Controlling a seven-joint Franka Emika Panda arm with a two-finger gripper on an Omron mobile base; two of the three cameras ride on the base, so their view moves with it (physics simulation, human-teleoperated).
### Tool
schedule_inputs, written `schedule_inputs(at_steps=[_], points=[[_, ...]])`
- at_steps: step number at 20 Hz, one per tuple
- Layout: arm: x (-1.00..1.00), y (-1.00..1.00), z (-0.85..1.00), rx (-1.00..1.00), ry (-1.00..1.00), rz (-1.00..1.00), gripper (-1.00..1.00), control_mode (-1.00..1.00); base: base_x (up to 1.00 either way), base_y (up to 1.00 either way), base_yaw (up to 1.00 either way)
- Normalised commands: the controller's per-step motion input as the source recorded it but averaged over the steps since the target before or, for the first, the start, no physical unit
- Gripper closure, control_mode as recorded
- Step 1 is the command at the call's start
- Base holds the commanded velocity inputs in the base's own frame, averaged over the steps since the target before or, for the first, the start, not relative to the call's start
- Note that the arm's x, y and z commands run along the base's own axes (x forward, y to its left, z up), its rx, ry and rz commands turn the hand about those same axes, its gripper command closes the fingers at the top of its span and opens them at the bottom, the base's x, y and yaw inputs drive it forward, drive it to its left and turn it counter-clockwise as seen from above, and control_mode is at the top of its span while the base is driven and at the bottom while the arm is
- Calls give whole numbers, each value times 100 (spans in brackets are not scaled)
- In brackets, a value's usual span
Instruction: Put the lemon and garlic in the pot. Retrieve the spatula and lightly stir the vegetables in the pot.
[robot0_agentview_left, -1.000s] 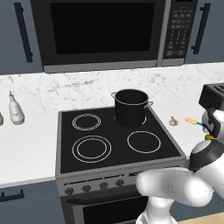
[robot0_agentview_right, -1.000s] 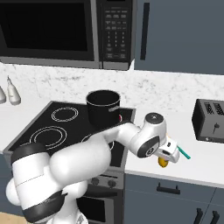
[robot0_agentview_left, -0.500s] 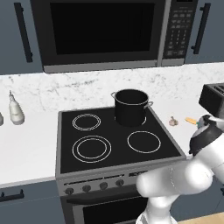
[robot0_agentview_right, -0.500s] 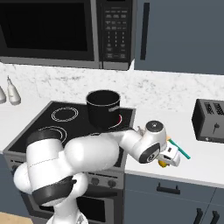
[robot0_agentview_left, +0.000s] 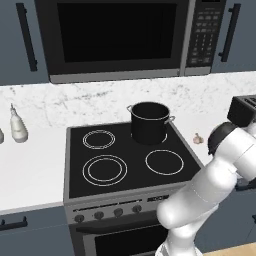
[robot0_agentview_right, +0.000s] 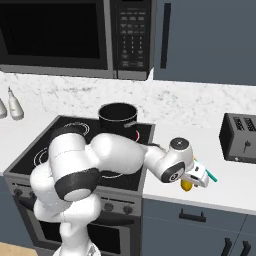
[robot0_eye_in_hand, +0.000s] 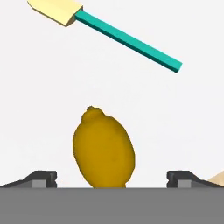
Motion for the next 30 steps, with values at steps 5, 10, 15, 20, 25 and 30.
schedule_inputs(at_steps=[5,10,15,20,25,30], points=[[19,-10,-30,0,7,1,-100,-100,0,0,0],[16,-5,-30,0,5,3,-100,-100,0,0,0],[3,-7,-19,0,1,3,100,-100,0,0,0],[-3,-1,0,0,-2,3,100,-100,0,0,0],[-27,17,69,0,-23,6,100,-100,0,0,0],[-9,85,100,0,-21,4,100,-100,0,0,0]])
